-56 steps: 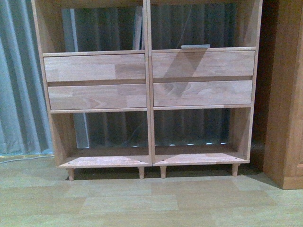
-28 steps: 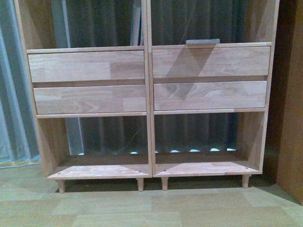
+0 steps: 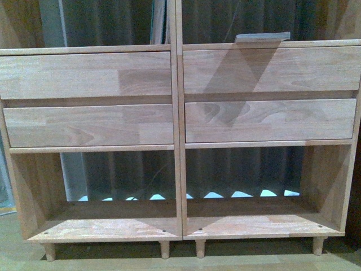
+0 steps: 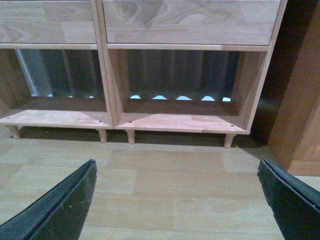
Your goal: Organize books on shelf
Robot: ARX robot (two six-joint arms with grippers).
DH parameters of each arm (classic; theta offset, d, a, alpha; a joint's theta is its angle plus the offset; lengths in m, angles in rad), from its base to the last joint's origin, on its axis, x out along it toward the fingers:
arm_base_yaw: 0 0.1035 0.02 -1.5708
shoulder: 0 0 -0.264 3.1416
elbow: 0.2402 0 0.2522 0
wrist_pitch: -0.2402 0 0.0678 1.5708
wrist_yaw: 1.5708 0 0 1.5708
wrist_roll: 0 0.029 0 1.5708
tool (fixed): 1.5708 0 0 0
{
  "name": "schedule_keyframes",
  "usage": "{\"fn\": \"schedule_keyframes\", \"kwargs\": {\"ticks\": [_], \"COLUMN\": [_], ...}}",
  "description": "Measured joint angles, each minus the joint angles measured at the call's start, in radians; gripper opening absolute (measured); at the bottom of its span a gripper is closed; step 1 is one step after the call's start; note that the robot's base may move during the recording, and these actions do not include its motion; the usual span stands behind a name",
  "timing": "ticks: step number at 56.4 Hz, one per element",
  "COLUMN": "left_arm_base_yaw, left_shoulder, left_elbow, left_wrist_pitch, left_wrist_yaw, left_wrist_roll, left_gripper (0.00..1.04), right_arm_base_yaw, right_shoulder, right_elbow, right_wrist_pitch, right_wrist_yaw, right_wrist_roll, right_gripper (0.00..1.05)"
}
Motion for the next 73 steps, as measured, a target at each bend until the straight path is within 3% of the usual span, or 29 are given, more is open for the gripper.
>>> {"fn": "schedule_keyframes", "kwargs": {"ticks": [73], "left_arm_base_yaw": [0.0], "left_shoulder": [0.002], "left_elbow": [0.0], "left_wrist_pitch": [0.0], "left_wrist_yaw": [0.0], "left_wrist_roll": [0.0], "left_gripper": [0.98], "right_arm_base_yaw": [0.0], "right_shoulder": [0.0], "right_elbow": [0.0], "right_wrist_pitch": [0.0], "right_wrist_yaw": [0.001], "right_wrist_roll": [0.0], "right_gripper": [0.98]}}
